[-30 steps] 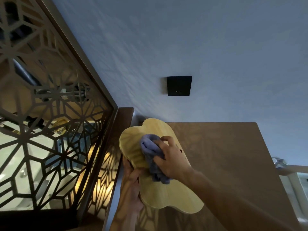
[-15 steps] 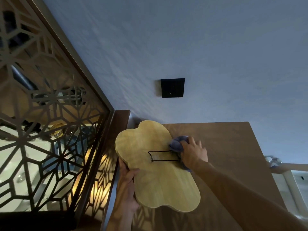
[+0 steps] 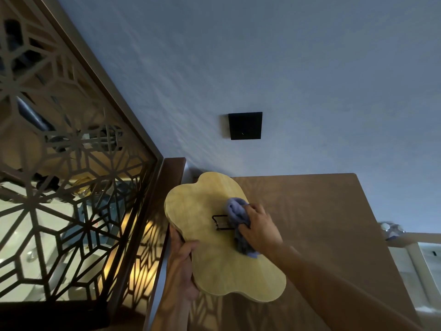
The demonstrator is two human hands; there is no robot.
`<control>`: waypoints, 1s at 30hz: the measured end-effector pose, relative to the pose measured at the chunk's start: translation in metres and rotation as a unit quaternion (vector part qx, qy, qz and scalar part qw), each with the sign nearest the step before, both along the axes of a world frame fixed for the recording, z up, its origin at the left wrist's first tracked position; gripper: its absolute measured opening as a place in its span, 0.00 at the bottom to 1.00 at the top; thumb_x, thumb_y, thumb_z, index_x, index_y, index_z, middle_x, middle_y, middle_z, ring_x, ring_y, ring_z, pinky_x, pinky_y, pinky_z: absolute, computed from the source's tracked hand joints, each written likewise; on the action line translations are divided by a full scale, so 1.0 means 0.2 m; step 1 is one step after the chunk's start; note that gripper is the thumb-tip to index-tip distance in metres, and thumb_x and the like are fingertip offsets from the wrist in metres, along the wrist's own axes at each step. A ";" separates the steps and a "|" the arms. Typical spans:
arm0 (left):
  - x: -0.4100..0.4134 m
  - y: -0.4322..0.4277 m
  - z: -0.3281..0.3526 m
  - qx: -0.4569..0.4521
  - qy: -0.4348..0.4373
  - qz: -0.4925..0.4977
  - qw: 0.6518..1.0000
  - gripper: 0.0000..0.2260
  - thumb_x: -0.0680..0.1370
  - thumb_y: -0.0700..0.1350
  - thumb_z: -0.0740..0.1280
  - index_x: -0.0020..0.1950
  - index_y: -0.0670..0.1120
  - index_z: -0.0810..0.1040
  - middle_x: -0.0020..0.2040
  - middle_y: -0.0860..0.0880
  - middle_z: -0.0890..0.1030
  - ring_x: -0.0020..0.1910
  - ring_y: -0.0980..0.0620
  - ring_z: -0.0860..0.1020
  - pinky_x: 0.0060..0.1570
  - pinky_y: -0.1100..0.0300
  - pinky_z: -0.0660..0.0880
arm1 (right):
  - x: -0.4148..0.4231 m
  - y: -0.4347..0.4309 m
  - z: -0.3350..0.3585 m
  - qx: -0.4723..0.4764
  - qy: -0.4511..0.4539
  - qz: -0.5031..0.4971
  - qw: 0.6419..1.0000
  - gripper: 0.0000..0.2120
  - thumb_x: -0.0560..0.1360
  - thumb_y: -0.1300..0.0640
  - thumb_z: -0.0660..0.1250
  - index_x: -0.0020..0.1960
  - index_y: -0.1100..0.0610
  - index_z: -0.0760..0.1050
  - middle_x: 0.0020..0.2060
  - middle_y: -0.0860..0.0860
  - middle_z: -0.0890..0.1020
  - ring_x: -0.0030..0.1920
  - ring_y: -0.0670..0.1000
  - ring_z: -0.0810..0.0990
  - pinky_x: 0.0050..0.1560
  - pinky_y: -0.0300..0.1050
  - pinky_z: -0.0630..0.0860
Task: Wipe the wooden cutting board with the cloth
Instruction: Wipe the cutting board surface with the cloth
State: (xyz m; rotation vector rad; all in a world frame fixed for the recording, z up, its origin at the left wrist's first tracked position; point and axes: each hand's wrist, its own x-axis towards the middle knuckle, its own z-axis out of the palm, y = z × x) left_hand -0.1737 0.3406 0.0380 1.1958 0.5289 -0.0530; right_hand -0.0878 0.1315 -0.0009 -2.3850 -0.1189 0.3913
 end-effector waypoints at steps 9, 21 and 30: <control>0.00 -0.02 0.03 -0.035 0.013 0.001 0.999 0.37 0.72 0.41 0.70 0.74 0.74 0.69 0.74 0.49 0.75 0.68 0.35 0.74 0.51 0.30 0.80 | 0.08 -0.09 0.16 -0.086 -0.077 -0.022 0.993 0.23 0.79 0.51 0.63 0.73 0.51 0.69 0.69 0.54 0.71 0.64 0.62 0.72 0.57 0.56 0.76; 0.01 -0.03 0.03 -0.040 -0.013 -0.013 0.999 0.37 0.73 0.41 0.69 0.72 0.77 0.69 0.73 0.49 0.77 0.68 0.34 0.76 0.51 0.28 0.81 | -0.04 0.02 0.09 -0.003 -0.006 -0.008 1.000 0.25 0.79 0.50 0.61 0.76 0.49 0.65 0.68 0.52 0.71 0.65 0.59 0.73 0.61 0.58 0.76; 0.01 -0.06 0.06 -0.024 0.014 -0.005 1.000 0.38 0.69 0.44 0.73 0.73 0.75 0.69 0.72 0.47 0.75 0.67 0.34 0.74 0.43 0.32 0.83 | 0.12 -0.21 0.15 -0.180 -0.031 -0.014 0.983 0.21 0.80 0.50 0.63 0.72 0.50 0.67 0.65 0.53 0.73 0.62 0.60 0.73 0.55 0.56 0.77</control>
